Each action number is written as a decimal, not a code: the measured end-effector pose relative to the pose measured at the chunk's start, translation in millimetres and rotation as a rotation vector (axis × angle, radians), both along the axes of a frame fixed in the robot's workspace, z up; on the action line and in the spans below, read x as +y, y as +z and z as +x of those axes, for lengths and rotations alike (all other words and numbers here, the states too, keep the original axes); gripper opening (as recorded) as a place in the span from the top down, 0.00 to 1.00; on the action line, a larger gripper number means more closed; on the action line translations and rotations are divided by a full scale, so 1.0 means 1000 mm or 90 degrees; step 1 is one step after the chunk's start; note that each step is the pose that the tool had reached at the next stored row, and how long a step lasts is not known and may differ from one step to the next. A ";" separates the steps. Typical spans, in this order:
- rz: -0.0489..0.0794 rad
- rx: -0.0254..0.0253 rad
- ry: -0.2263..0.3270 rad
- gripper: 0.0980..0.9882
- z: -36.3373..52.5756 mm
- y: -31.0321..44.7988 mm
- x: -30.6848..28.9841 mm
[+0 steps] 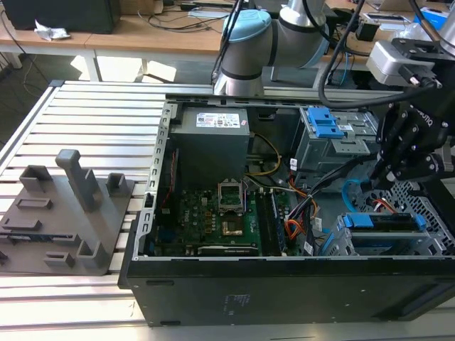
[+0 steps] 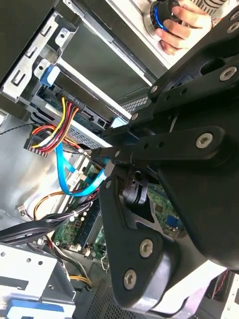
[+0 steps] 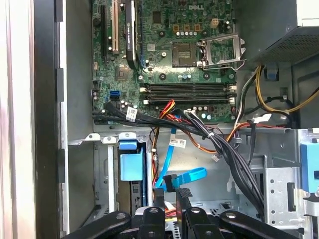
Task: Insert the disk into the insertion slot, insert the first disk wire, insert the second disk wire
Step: 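Insert the second disk wire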
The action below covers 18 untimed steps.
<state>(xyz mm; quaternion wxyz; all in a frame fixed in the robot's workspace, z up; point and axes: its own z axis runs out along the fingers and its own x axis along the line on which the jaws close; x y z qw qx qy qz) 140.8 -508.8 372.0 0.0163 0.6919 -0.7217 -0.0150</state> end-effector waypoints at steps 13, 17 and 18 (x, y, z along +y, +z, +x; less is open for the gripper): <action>-0.001 0.0000 0.064 0.84 -0.0082 -0.0003 0.0093; -0.001 0.0000 0.082 0.84 -0.0113 -0.0016 0.0071; -0.001 0.0000 0.085 0.84 -0.0117 -0.0022 0.0064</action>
